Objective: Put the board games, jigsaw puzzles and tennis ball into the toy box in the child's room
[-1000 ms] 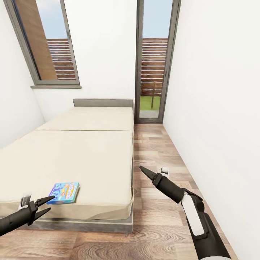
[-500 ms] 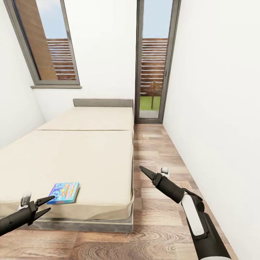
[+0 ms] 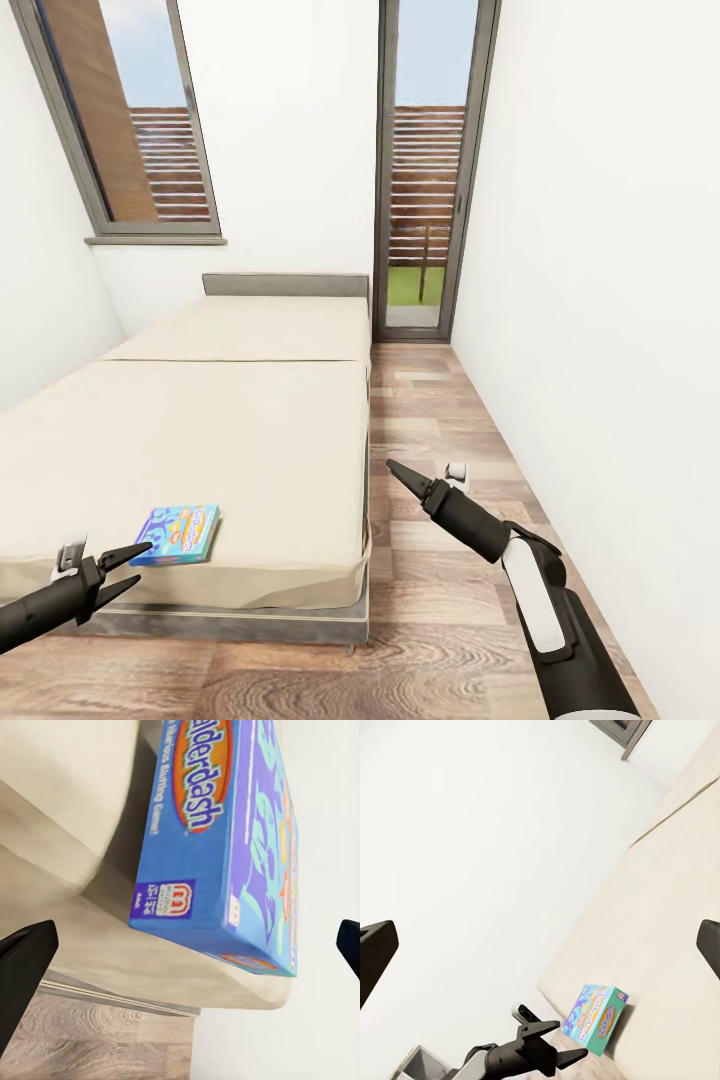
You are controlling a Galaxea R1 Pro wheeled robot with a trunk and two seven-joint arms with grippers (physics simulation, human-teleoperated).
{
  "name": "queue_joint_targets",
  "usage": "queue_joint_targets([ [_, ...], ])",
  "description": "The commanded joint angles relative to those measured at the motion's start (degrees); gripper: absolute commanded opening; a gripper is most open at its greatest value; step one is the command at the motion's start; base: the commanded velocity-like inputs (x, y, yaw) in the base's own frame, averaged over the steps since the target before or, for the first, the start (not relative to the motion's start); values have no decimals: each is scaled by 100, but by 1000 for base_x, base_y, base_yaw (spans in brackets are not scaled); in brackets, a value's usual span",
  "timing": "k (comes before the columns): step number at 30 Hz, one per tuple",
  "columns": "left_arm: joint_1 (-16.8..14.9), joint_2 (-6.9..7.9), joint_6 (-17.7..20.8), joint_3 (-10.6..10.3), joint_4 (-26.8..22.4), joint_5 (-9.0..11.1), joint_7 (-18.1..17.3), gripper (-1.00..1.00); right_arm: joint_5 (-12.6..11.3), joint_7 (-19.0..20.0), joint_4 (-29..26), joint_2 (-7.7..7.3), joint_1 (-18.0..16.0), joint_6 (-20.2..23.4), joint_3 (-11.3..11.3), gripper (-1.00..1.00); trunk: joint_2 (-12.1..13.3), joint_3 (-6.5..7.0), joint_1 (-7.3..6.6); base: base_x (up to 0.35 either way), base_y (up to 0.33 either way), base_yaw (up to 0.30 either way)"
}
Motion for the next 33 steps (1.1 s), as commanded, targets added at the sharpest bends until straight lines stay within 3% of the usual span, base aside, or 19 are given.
queue_joint_targets([
  [1, -7, -15, -8, 6, 4, 153, -30, 100, -15, 10, 0, 5, -3, 36, -12, 100, -1, -4, 0, 0, 0, 0],
  [8, -7, -15, -9, 6, 4, 153, -31, 100, -15, 10, 0, 5, -3, 36, -12, 100, -1, -4, 0, 0, 0, 0],
  [12, -7, -15, -8, 6, 4, 154, -31, 100, -15, 10, 0, 5, -5, 36, -12, 100, 159, 68, -88, 0, 0, 0],
  [33, -7, -15, -8, 6, 4, 153, -32, 100, -16, 10, 0, 5, -3, 36, -12, 100, 159, 68, -88, 0, 0, 0],
])
